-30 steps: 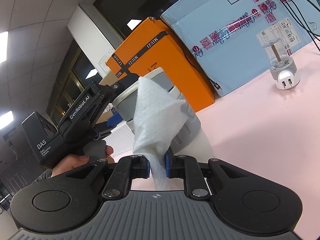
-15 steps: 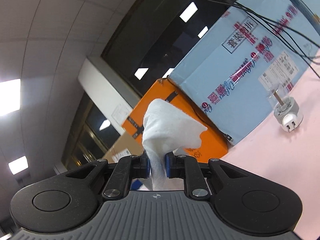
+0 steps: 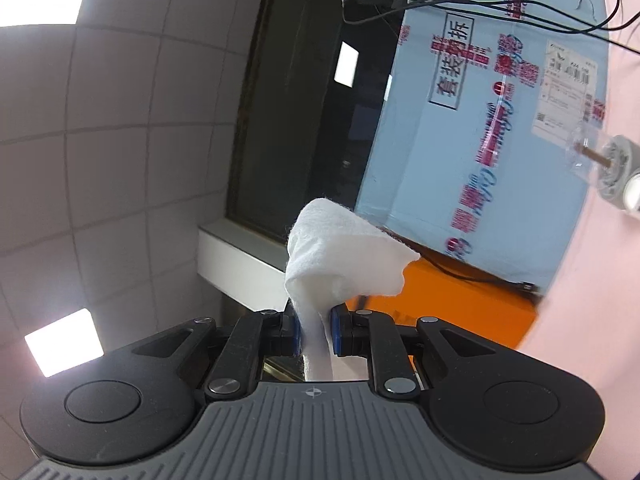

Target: Clean container

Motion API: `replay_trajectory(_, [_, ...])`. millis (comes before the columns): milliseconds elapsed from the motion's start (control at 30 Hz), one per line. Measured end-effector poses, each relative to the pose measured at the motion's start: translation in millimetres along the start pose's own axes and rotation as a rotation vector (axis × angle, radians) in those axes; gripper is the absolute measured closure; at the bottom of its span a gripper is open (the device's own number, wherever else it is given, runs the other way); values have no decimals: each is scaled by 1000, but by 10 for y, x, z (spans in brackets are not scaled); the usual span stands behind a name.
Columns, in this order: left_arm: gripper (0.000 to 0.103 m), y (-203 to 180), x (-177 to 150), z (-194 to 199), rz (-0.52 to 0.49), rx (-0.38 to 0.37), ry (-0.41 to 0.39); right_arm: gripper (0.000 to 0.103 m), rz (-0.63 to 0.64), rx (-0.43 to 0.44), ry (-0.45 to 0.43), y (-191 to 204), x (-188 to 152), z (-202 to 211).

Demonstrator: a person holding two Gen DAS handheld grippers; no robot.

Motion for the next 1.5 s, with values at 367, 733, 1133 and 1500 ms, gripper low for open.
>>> replay_trajectory(367, [0, 8, 7, 24, -1, 1, 0, 88, 131, -192, 106, -476, -413, 28])
replay_trajectory(733, [0, -19, 3, 15, -5, -8, 0, 88, 175, -188, 95, -562, -496, 11])
replay_trajectory(1133, [0, 6, -3, -8, 5, -1, 0, 88, 159, -210, 72, -614, -419, 179])
replay_trajectory(1500, [0, 20, -2, -16, 8, 1, 0, 88, 194, -282, 113, -736, -455, 366])
Point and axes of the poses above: each gripper's, at about its wrist camera, not at the fingertips, and z roughly against the way its jaws point, y to its left, x to its top, the point moved 10 cm from there along -z, roughly the way its jaws point, and after that the axes turned 15 degrees about -y, right-handed, at the moved point
